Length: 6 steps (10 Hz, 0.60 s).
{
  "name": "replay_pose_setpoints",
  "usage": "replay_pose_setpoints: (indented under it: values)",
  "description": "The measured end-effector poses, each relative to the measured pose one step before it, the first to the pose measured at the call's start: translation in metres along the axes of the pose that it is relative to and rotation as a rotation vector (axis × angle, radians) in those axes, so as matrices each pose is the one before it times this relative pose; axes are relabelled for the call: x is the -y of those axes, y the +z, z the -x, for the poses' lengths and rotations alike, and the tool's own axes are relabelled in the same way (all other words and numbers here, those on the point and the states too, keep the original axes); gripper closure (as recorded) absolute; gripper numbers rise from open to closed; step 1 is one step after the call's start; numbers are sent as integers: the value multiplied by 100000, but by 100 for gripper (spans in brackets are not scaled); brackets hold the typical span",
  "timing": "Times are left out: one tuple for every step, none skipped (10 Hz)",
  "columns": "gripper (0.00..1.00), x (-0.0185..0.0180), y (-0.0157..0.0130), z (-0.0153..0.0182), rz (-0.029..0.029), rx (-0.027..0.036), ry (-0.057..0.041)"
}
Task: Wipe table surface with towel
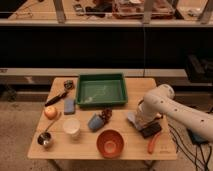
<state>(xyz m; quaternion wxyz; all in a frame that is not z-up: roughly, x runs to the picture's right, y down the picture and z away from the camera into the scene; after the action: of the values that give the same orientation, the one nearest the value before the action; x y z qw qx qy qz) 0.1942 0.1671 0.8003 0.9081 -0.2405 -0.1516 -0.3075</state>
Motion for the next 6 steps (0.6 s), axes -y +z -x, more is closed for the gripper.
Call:
replay_pose_setpoints:
  values:
    - [86, 835, 250, -91, -667, -343, 752]
    - [86, 674, 198, 184, -330, -143, 205]
    - [86, 1278, 523, 794, -393, 495, 104]
    - [86, 1560, 874, 1028, -133, 318, 114]
    - [86, 1437, 874, 1024, -136, 698, -134]
    - [86, 1172, 719, 871, -226, 957, -264]
